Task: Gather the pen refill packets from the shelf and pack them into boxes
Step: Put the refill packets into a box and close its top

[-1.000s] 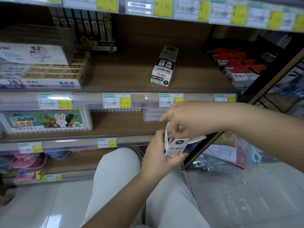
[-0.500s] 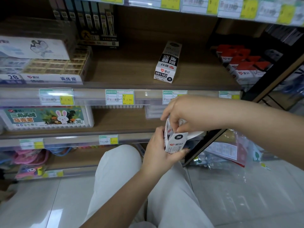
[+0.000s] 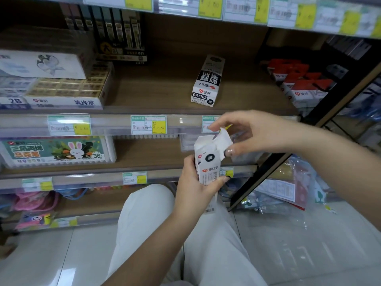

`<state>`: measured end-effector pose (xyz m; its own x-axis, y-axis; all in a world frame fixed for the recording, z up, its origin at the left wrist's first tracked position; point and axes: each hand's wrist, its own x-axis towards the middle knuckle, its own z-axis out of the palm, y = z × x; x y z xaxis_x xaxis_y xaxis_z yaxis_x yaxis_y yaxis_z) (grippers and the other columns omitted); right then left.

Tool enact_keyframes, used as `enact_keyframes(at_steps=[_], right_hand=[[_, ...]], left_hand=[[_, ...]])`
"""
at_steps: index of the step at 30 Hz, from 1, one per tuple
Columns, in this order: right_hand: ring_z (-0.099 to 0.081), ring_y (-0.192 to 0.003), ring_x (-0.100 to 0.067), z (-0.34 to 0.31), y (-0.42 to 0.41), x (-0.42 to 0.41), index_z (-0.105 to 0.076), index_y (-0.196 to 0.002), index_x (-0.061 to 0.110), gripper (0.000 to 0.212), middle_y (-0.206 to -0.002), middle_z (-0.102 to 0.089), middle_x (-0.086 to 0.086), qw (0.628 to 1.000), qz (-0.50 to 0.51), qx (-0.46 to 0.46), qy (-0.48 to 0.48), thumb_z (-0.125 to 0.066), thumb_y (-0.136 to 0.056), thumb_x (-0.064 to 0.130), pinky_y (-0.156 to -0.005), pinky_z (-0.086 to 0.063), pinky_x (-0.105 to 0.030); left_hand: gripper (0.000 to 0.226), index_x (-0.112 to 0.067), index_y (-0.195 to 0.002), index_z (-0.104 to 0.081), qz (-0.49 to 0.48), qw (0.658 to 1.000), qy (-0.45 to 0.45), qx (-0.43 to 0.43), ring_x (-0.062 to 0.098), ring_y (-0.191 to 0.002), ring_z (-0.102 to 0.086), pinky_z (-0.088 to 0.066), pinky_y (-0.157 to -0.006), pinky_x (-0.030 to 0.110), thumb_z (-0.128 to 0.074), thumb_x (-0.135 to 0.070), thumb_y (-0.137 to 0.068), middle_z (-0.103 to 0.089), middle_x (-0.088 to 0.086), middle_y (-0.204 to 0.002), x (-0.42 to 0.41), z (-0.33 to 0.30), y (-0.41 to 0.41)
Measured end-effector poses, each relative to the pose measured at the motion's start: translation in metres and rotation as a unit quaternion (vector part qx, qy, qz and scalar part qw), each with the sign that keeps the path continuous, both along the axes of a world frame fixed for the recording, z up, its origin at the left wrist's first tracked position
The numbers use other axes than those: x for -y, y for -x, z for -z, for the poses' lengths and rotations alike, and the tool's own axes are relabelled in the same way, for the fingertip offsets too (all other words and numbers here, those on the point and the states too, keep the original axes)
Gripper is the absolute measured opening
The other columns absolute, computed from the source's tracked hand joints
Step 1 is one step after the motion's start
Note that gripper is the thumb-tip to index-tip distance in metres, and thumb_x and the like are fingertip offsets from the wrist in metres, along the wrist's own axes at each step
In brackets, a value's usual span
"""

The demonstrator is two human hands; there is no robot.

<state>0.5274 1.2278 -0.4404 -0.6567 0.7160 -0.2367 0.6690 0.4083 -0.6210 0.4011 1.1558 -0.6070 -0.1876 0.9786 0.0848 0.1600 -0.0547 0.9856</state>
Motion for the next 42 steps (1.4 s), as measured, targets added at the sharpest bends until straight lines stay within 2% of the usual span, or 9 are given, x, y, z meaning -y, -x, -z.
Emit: enact_keyframes(at_steps=[5, 9, 13, 19, 23, 28, 33, 39, 42], right_hand=[[-0.054, -0.098, 0.004, 0.011, -0.001, 0.007, -0.062, -0.099, 0.033, 0.03, -0.102, -0.061, 0.018, 0.995, 0.013, -0.015, -0.096, -0.076, -0.074, 0.023, -0.082, -0.044, -0.01], [-0.056, -0.098, 0.002, 0.015, -0.002, 0.007, -0.065, -0.095, 0.029, 0.024, -0.1, -0.062, 0.015, 0.996, 0.002, -0.021, -0.084, -0.074, -0.076, 0.018, -0.086, -0.046, -0.018], [-0.055, -0.105, 0.0, 0.017, -0.003, 0.007, -0.064, -0.094, 0.033, 0.027, -0.108, -0.061, 0.013, 0.997, -0.011, -0.041, -0.061, -0.072, -0.079, 0.013, -0.093, -0.045, -0.024], [-0.047, -0.111, 0.009, 0.019, -0.004, 0.008, -0.064, -0.088, 0.04, 0.029, -0.118, -0.053, 0.018, 0.998, -0.01, -0.041, -0.049, -0.069, -0.081, 0.013, -0.094, -0.035, -0.011], [-0.043, -0.112, 0.015, 0.022, -0.005, 0.009, -0.067, -0.086, 0.04, 0.024, -0.127, -0.05, 0.014, 0.998, 0.006, -0.026, -0.063, -0.068, -0.083, 0.017, -0.093, -0.032, -0.007], [-0.046, -0.117, 0.005, 0.024, -0.005, 0.015, -0.071, -0.088, 0.03, 0.016, -0.125, -0.048, 0.016, 0.997, 0.036, -0.037, -0.064, -0.066, -0.086, 0.016, -0.097, -0.035, -0.013], [-0.047, -0.117, 0.002, 0.029, -0.002, 0.02, -0.071, -0.085, 0.028, 0.014, -0.126, -0.048, 0.013, 0.994, 0.063, -0.056, -0.064, -0.066, -0.086, 0.016, -0.099, -0.036, -0.022], [-0.044, -0.119, 0.007, 0.031, 0.0, 0.02, -0.07, -0.083, 0.029, 0.018, -0.123, -0.05, 0.012, 0.993, 0.086, -0.075, -0.04, -0.066, -0.086, 0.012, -0.099, -0.033, -0.019], [-0.045, -0.117, 0.008, 0.032, -0.001, 0.02, -0.071, -0.085, 0.026, 0.017, -0.124, -0.053, 0.01, 0.99, 0.102, -0.092, -0.027, -0.066, -0.085, 0.011, -0.1, -0.036, -0.019]], left_hand=[[0.067, -0.052, -0.121, -0.028, 0.037, 0.999, -0.023, -0.011, -0.003, -0.101, -0.058, -0.053, -0.083, 0.034, -0.068, -0.047, -0.068, -0.057, -0.025, -0.113, 0.006, -0.01, -0.004], [0.066, -0.056, -0.129, -0.017, 0.027, 0.996, -0.08, -0.018, 0.003, -0.12, -0.049, -0.046, -0.096, 0.028, -0.055, -0.054, -0.075, -0.048, -0.014, -0.134, 0.009, -0.023, 0.001], [0.042, -0.046, -0.122, -0.037, 0.011, 0.985, -0.161, -0.06, -0.006, -0.115, -0.045, -0.036, -0.089, 0.008, -0.052, -0.046, -0.083, -0.048, -0.022, -0.12, 0.005, -0.033, 0.006], [0.038, -0.02, -0.116, -0.054, -0.006, 0.979, -0.191, -0.069, -0.002, -0.112, -0.047, -0.035, -0.09, 0.01, -0.06, -0.036, -0.083, -0.052, -0.009, -0.115, 0.004, -0.03, 0.004], [0.038, -0.019, -0.115, -0.057, -0.015, 0.983, -0.17, -0.065, -0.006, -0.114, -0.045, -0.032, -0.09, 0.005, -0.06, -0.037, -0.081, -0.052, -0.01, -0.117, 0.006, -0.034, 0.0], [0.025, -0.033, -0.112, -0.055, -0.018, 0.987, -0.16, -0.024, -0.002, -0.119, -0.047, -0.035, -0.093, 0.009, -0.05, -0.038, -0.088, -0.054, -0.016, -0.121, 0.009, -0.041, -0.001], [0.018, -0.035, -0.1, -0.063, -0.039, 0.99, -0.11, 0.082, 0.011, -0.11, -0.058, -0.048, -0.092, 0.037, -0.051, -0.037, -0.086, -0.062, -0.019, -0.114, 0.013, -0.048, -0.002], [0.011, -0.016, -0.083, -0.068, -0.058, 0.977, -0.037, 0.202, 0.011, -0.094, -0.066, -0.05, -0.084, 0.036, -0.057, -0.017, -0.083, -0.071, -0.013, -0.101, 0.013, -0.062, -0.001], [0.029, -0.018, -0.073, -0.069, -0.049, 0.969, -0.015, 0.241, 0.013, -0.095, -0.067, -0.049, -0.084, 0.034, -0.052, -0.004, -0.093, -0.072, -0.006, -0.1, 0.013, -0.067, 0.0]])
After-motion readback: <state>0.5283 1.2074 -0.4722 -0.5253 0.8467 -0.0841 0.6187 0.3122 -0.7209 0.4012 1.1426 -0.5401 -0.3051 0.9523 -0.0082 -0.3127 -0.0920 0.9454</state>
